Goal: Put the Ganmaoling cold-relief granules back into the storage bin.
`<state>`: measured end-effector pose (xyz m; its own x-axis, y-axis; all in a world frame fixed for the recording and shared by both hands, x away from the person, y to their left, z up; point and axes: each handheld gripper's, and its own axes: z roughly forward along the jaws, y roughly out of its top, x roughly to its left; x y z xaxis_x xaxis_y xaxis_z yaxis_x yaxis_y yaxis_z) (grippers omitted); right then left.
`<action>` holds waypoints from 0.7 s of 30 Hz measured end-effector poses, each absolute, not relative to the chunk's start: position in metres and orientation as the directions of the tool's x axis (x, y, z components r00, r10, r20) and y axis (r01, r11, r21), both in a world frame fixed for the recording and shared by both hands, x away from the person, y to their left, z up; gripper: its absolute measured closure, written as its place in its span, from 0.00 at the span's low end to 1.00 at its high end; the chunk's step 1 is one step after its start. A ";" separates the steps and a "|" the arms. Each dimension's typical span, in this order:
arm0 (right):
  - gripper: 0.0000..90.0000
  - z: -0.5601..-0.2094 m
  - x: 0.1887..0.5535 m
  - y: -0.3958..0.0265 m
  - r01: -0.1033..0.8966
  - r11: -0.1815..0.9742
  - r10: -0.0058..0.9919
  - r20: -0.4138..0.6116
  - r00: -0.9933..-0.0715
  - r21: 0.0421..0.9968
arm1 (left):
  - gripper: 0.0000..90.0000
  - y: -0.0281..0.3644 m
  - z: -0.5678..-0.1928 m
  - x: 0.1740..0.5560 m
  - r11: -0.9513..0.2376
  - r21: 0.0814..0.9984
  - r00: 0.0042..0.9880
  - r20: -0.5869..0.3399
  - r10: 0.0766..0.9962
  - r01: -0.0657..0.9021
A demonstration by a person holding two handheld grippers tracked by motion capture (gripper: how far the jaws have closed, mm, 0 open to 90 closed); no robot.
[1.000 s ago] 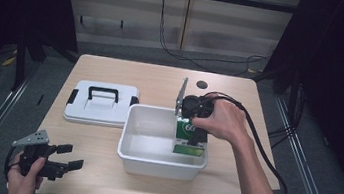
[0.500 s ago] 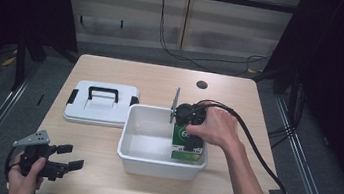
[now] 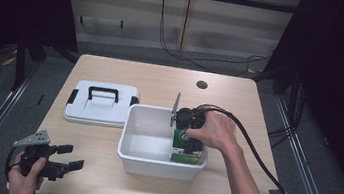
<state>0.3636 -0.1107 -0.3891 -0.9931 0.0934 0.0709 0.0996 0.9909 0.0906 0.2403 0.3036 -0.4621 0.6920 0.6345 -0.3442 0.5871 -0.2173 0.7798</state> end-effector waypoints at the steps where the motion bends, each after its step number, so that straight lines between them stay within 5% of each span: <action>1: 0.17 -0.391 0.364 -0.110 0.094 0.991 0.088 0.067 -0.994 0.092 | 0.18 0.304 -0.462 0.240 -0.218 0.780 0.692 -0.343 0.635 0.587; 21: 0.16 -0.414 0.364 -0.101 0.103 0.994 0.101 0.065 -0.993 0.024 | 0.18 0.304 -0.462 0.240 -0.219 0.778 0.692 -0.344 0.635 0.588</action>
